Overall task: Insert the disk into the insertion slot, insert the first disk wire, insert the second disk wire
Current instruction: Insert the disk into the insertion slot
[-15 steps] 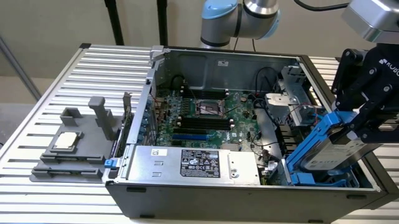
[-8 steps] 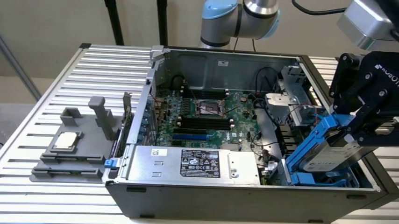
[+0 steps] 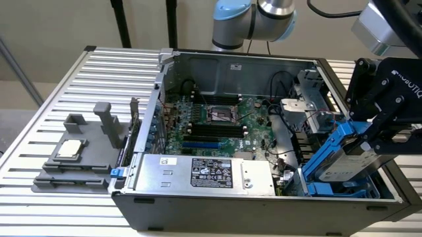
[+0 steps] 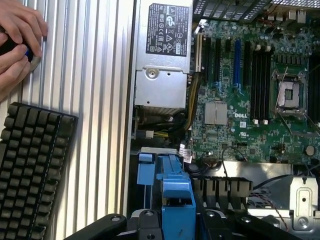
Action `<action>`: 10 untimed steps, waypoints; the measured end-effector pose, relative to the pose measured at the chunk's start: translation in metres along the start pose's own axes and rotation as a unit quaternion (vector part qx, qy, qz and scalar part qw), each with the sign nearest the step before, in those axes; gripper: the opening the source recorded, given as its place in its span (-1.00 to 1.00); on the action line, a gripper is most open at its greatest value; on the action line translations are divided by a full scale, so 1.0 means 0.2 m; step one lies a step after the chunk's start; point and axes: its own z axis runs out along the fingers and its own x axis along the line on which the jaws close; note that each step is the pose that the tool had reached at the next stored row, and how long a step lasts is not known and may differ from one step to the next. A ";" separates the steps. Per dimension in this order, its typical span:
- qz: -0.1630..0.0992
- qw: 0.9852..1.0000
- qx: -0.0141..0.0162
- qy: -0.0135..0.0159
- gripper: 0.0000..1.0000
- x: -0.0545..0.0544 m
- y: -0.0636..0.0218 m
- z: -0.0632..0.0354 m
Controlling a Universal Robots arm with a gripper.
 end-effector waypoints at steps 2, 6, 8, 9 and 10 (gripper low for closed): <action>0.000 1.000 0.000 0.000 -0.36 0.00 0.000 0.005; -0.001 1.000 0.001 0.000 -0.36 -0.01 -0.001 0.013; -0.001 1.000 0.001 0.000 -0.36 -0.01 -0.001 0.017; -0.001 1.000 0.001 0.000 -0.33 -0.01 -0.001 0.018; -0.001 1.000 0.001 0.000 -0.33 -0.01 -0.001 0.020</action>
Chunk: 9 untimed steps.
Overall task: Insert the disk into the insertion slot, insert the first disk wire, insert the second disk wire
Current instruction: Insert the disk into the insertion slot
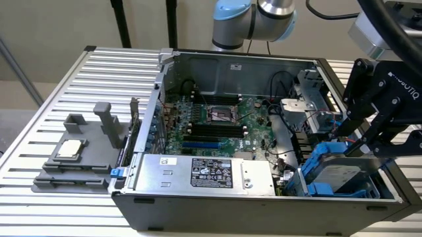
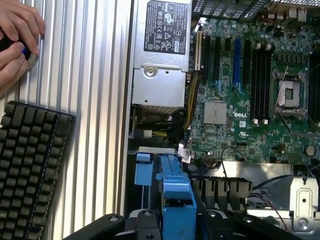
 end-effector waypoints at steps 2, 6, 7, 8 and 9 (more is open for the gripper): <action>0.000 1.000 0.000 0.000 -0.19 0.00 0.000 0.003; -0.001 1.000 0.000 0.000 -0.19 0.00 0.000 0.005; -0.001 1.000 0.000 0.000 -0.19 0.00 0.000 0.005; -0.001 1.000 0.000 0.000 -0.19 0.00 0.000 0.005; -0.001 1.000 0.000 0.000 -0.19 0.00 0.000 0.005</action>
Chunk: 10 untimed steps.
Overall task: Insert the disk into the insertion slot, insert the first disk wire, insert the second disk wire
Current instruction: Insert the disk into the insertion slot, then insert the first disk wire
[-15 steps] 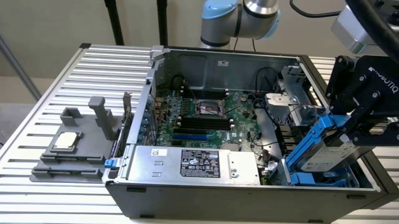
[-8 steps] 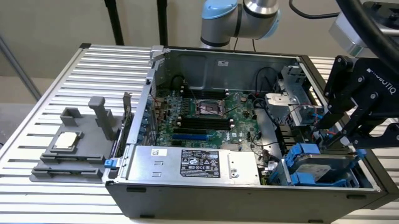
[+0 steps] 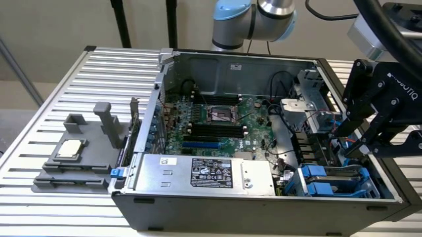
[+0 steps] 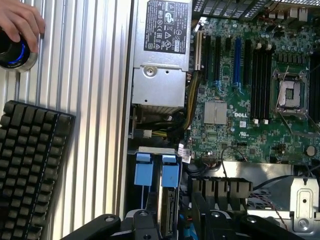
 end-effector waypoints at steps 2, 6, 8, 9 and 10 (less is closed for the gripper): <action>0.000 1.000 0.000 0.000 -0.19 0.00 0.000 0.000; 0.000 1.000 0.000 0.000 -0.19 0.00 0.000 0.000; 0.000 1.000 0.000 0.000 -0.19 0.00 0.000 0.000; 0.000 1.000 0.000 0.000 -0.19 0.00 0.000 0.000; 0.000 1.000 0.000 0.000 -0.19 0.00 0.000 0.000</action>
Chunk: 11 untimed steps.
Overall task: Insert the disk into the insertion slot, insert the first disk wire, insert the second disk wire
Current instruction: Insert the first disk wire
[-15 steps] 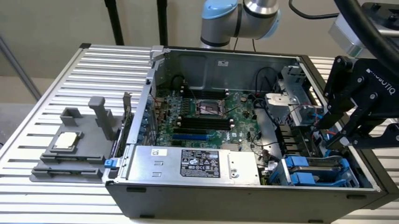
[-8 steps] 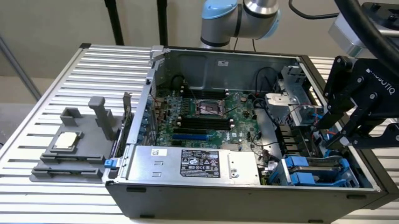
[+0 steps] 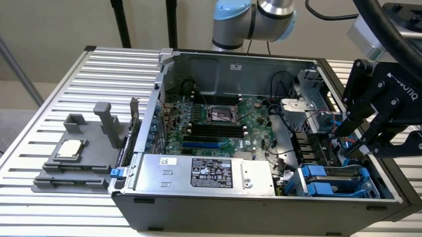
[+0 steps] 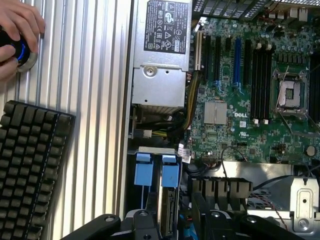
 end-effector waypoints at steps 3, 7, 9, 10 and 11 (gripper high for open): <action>0.000 1.000 0.000 0.000 -0.19 0.00 0.000 0.001; 0.000 1.000 0.000 0.000 -0.19 0.00 -0.074 0.006; -0.001 1.000 0.000 0.001 -0.19 0.01 -0.120 0.022; -0.001 1.000 0.000 0.002 -0.19 0.01 -0.142 0.030; -0.001 1.000 0.000 0.002 -0.19 0.01 -0.164 0.039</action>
